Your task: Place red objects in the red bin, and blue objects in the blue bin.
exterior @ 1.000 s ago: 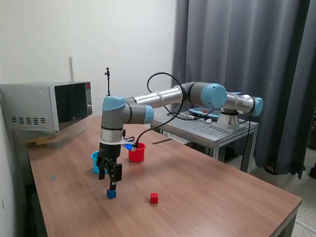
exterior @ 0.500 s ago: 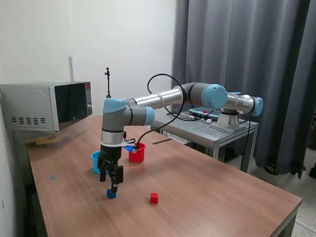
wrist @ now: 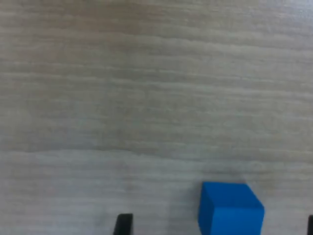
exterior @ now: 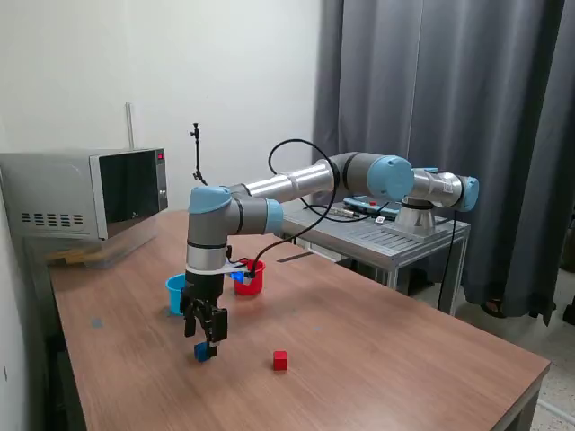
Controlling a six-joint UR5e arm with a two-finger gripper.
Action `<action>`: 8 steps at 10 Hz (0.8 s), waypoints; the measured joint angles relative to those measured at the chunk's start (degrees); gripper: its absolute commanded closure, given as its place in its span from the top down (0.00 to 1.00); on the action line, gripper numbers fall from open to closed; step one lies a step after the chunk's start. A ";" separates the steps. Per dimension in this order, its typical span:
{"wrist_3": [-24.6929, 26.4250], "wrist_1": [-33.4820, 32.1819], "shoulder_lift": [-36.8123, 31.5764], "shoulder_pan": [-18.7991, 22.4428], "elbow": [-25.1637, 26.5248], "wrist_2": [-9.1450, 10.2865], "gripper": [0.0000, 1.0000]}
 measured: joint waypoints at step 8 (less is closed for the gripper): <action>-0.47 -0.15 0.33 0.13 0.00 0.00 0.00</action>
